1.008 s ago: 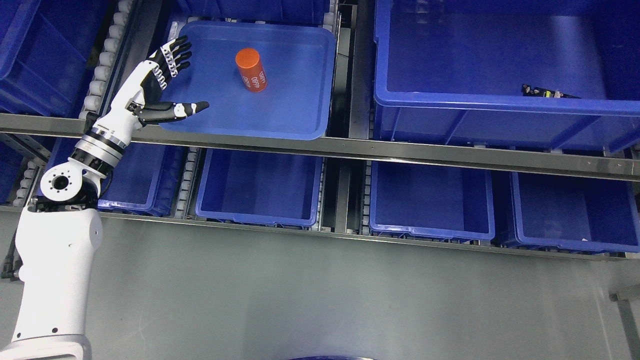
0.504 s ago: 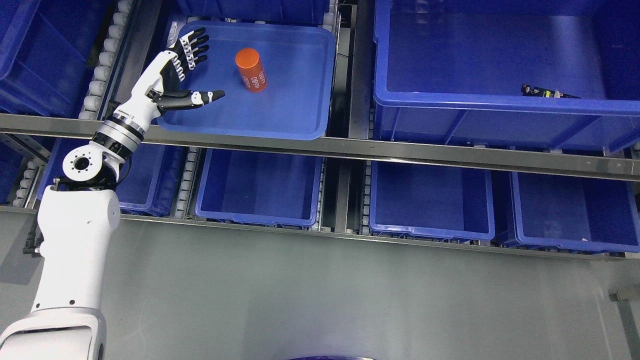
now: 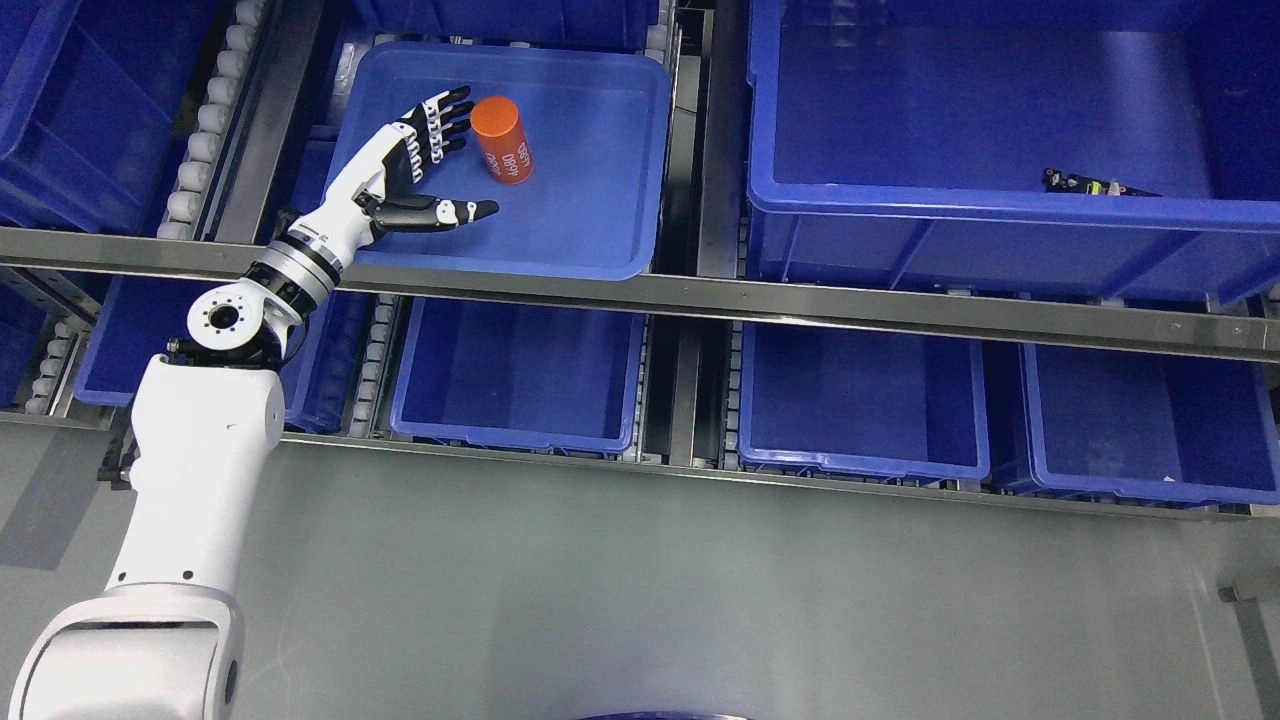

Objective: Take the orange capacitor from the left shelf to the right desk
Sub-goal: 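Close the left hand fingers around the orange capacitor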

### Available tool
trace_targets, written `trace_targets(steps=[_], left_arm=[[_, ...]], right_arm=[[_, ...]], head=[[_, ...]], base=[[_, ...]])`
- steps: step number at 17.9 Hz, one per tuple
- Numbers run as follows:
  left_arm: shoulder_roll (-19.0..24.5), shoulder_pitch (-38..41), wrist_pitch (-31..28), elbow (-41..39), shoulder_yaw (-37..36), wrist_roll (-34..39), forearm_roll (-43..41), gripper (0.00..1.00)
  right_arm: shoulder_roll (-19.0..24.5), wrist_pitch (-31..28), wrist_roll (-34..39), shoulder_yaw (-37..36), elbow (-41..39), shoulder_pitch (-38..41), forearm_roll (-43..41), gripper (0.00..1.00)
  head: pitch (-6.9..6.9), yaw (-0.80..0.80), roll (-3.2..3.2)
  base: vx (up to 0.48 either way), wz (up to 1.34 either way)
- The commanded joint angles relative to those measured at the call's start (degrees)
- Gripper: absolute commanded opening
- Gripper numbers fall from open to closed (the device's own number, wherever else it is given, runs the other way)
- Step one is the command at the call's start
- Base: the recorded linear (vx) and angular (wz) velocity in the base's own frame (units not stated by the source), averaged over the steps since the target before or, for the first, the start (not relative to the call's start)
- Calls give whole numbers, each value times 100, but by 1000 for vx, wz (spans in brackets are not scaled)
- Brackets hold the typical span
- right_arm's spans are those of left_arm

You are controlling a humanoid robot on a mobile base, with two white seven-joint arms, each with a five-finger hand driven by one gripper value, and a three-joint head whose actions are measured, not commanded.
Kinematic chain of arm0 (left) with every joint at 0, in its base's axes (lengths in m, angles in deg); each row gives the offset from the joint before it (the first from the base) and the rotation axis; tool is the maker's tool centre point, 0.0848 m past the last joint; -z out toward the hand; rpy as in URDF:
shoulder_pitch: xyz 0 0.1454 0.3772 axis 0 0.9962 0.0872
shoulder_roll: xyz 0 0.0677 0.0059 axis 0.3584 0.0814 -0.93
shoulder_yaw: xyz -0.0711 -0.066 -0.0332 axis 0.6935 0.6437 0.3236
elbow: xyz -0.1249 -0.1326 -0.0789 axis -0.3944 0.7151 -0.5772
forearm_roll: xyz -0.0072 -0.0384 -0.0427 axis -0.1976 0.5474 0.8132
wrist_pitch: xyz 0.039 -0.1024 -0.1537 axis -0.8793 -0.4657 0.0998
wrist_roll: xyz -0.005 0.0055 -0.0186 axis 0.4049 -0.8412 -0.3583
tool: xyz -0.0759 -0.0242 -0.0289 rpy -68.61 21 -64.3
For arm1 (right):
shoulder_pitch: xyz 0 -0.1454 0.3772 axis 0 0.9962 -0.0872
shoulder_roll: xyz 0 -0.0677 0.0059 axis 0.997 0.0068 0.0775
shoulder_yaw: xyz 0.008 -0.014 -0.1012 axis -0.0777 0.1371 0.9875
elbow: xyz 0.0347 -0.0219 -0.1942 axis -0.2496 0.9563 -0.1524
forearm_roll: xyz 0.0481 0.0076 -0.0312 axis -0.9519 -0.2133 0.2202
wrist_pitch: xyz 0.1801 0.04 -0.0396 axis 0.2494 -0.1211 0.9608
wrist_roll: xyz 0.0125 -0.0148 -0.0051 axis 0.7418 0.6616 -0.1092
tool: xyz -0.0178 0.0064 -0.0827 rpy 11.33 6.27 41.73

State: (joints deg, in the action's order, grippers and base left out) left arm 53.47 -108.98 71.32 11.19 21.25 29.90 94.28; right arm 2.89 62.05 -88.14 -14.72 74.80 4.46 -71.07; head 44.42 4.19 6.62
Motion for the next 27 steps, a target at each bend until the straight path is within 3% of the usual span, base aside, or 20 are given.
trace_targets(steps=[1,4,8,27], left_arm=[[-213,-272,36,812,-114,40,-143,86],[-204,-378,45,857,-105,40,-143,80],[-222,-387,141,901,-105,40,-143,64],[-547,-1029,159,1894,-166,303,-292,71]], right_arm=[[-100,-3,-1,-70,-100,114,26,100],[-100,-3,-1,-70,-100,114,26,100],[-100,-3,-1,-70,-100,114,26,100],[-100,-3,-1,-70,-100,114,26,100]], head=[[0,0,0],[0,0,0],[0,0,0],[0,0,0]], base=[[0,0],[0,0],[0,0],[0,0]])
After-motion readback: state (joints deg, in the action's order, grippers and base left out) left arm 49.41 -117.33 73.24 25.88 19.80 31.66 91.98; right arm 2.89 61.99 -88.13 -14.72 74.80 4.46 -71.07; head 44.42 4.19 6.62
